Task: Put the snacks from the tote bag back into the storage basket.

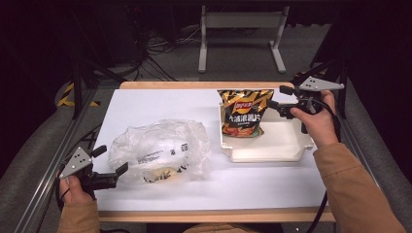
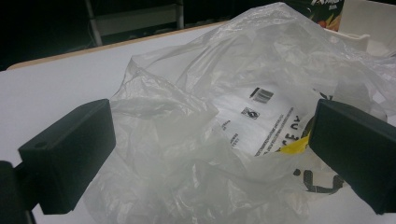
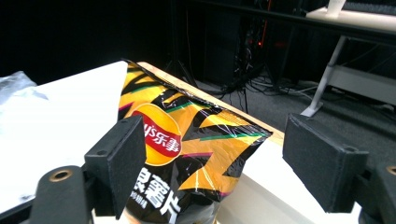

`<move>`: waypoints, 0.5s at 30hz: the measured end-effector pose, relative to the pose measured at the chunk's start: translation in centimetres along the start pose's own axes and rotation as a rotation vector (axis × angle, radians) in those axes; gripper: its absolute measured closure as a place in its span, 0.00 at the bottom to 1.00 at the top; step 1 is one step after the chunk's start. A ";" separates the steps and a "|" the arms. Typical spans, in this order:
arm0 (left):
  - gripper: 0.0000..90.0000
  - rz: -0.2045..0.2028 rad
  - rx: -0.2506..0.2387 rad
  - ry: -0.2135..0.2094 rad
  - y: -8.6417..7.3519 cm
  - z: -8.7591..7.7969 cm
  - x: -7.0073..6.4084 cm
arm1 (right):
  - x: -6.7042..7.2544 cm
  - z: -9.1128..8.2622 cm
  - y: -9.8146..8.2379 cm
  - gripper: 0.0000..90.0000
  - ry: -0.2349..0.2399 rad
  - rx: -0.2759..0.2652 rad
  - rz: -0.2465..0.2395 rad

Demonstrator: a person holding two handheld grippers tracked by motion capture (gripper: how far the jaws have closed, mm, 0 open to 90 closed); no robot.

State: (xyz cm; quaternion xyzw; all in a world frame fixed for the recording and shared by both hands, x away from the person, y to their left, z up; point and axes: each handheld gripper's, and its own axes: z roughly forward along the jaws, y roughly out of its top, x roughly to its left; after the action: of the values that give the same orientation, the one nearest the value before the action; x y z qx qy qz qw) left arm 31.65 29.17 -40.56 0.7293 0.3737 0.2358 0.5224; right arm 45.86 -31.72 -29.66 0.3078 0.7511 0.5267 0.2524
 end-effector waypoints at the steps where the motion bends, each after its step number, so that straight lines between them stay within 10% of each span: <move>1: 0.01 -0.001 -0.001 -0.003 0.0 -0.1 0.0 | 0.1 -0.3 0.0 0.24 0.003 -0.003 -0.002; 15: 0.01 0.006 -0.008 -0.013 0.4 -1.0 -0.4 | 2.2 -5.8 -0.4 0.22 0.055 -0.061 0.001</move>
State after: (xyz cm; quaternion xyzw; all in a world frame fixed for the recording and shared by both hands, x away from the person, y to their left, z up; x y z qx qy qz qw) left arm 30.76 29.36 -39.80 0.7298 0.3673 0.2340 0.5271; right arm 40.16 -33.90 -28.30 0.2856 0.7413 0.5577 0.2407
